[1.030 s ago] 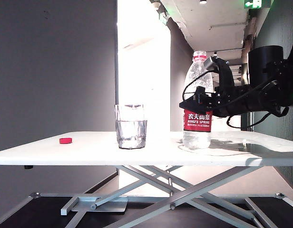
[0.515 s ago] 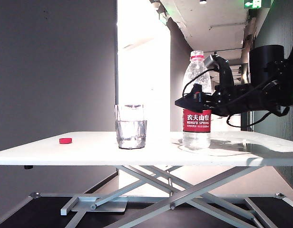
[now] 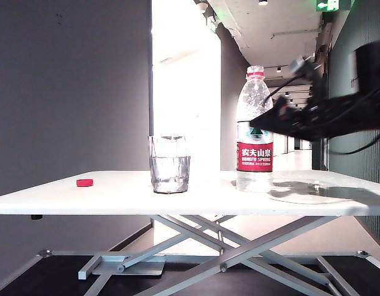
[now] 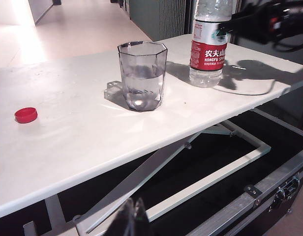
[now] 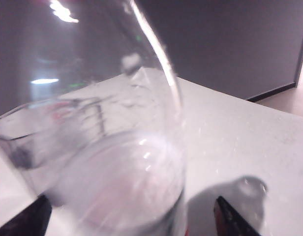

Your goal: Pick up the mineral water bottle on the table and pour water into the mug until it's half full.

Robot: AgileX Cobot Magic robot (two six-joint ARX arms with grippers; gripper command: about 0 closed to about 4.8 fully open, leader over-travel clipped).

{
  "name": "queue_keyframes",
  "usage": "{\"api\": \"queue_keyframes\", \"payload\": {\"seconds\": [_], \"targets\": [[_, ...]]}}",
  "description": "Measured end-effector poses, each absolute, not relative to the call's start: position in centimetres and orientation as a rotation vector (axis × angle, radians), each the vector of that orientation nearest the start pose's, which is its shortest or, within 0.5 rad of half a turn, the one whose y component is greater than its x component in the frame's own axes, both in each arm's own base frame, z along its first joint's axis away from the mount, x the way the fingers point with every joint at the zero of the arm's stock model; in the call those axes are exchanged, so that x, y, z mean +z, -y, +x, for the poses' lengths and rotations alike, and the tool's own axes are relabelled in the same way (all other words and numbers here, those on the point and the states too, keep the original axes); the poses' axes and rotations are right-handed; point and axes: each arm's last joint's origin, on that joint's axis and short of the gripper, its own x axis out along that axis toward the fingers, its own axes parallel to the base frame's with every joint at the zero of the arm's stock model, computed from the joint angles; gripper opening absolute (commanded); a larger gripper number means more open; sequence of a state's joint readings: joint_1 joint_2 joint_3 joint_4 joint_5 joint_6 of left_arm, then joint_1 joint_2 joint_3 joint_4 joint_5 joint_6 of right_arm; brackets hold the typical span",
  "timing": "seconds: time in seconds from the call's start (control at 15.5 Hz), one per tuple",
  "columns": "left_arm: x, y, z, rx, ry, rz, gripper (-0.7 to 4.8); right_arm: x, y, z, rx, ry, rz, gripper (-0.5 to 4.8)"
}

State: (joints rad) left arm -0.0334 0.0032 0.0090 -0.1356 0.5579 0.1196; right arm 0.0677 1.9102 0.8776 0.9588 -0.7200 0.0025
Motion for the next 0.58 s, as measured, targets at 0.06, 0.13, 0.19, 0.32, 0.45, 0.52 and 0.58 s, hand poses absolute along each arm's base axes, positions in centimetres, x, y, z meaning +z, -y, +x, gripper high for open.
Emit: {"api": "queue_keyframes", "payload": {"seconds": [0.06, 0.13, 0.19, 0.32, 0.45, 0.52, 0.58], "targets": [[15.4, 1.8, 9.2, -0.597, -0.092, 0.082, -0.05, 16.8, -4.0, 35.8, 0.784, -0.085, 0.031, 4.79], [15.4, 1.8, 9.2, -0.597, -0.092, 0.082, -0.05, 17.3, -3.8, 34.5, 0.782, -0.083, 0.029, 4.79], [15.4, 1.8, 9.2, -0.597, -0.092, 0.081, -0.05, 17.9, -3.6, 33.3, 0.778, -0.070, 0.024, 4.79], [15.4, 1.8, 9.2, -0.597, -0.092, 0.082, -0.05, 19.3, -3.4, 30.9, 0.771, -0.031, 0.010, 3.86], [15.4, 1.8, 9.2, -0.597, -0.088, 0.083, -0.05, 21.0, -3.3, 27.8, 0.768, 0.020, -0.006, 0.76], [15.5, 1.8, 9.2, -0.596, -0.081, 0.085, -0.05, 22.1, -3.3, 26.4, 0.767, 0.053, -0.018, 0.17], [15.5, 1.8, 9.2, -0.596, -0.074, 0.086, -0.05, 22.3, -3.2, 25.6, 0.763, 0.050, -0.017, -0.06]]}}
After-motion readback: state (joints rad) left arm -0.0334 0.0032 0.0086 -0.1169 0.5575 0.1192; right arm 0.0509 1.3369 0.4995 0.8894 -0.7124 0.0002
